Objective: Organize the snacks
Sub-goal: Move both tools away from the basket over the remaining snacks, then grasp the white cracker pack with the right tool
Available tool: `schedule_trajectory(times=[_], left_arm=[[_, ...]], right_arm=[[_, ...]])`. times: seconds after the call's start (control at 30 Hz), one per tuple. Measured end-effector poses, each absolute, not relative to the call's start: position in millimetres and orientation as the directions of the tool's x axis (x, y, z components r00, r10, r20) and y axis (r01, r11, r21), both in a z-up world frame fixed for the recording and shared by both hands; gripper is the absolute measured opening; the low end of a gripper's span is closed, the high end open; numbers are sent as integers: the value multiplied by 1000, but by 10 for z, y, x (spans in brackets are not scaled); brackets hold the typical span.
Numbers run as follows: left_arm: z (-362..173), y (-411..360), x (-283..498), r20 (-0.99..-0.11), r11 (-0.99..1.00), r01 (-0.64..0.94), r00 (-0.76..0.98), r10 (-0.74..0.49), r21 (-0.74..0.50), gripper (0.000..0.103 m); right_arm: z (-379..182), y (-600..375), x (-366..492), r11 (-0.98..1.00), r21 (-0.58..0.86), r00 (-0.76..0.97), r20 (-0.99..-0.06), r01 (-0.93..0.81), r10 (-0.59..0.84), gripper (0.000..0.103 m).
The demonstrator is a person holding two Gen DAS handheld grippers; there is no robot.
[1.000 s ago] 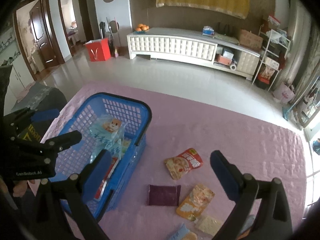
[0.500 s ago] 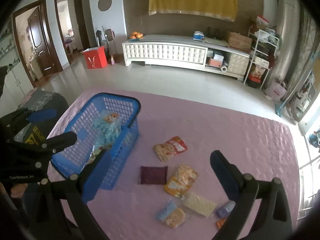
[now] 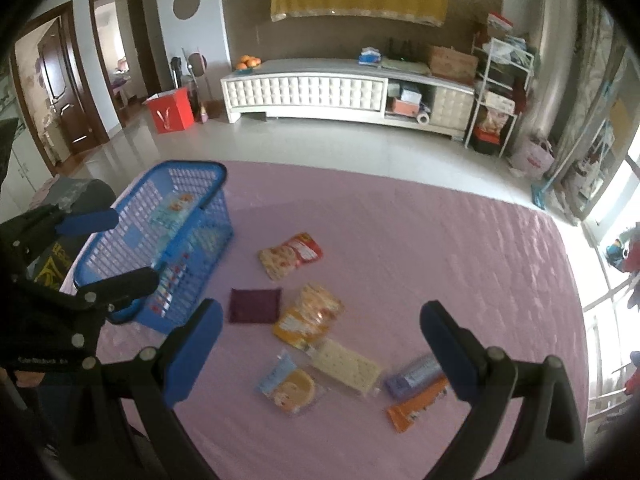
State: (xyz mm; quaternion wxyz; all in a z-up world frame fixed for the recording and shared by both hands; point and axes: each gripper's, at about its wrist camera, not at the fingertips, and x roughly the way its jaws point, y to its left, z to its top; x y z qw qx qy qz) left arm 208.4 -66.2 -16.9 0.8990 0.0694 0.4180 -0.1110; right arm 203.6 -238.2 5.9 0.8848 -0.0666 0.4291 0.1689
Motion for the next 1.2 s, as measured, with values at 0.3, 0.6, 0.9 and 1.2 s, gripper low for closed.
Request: schedule_trajectory(times=[0.3, 0.6, 0.9, 1.2], left_arm=[[-539, -1100, 2120, -812, 950, 308, 564, -149, 40, 82], [-1058, -1293, 2139, -868, 957, 290, 476, -146, -1, 82], [-1468, -1382, 2097, -894, 959, 282, 429, -128, -2, 82], [-1758, -1388, 2145, -918, 967, 256, 379, -114, -14, 82]], right_arm=[[-367, -2686, 2032, 905, 56, 498, -819, -423, 283, 100], [-868, -2808, 2094, 879, 19, 455, -850, -477, 265, 100], [-1261, -2815, 2227, 803, -16, 416, -861, -596, 292, 100], [-1635, -2674, 2328, 696, 4, 312, -892, -718, 328, 91]])
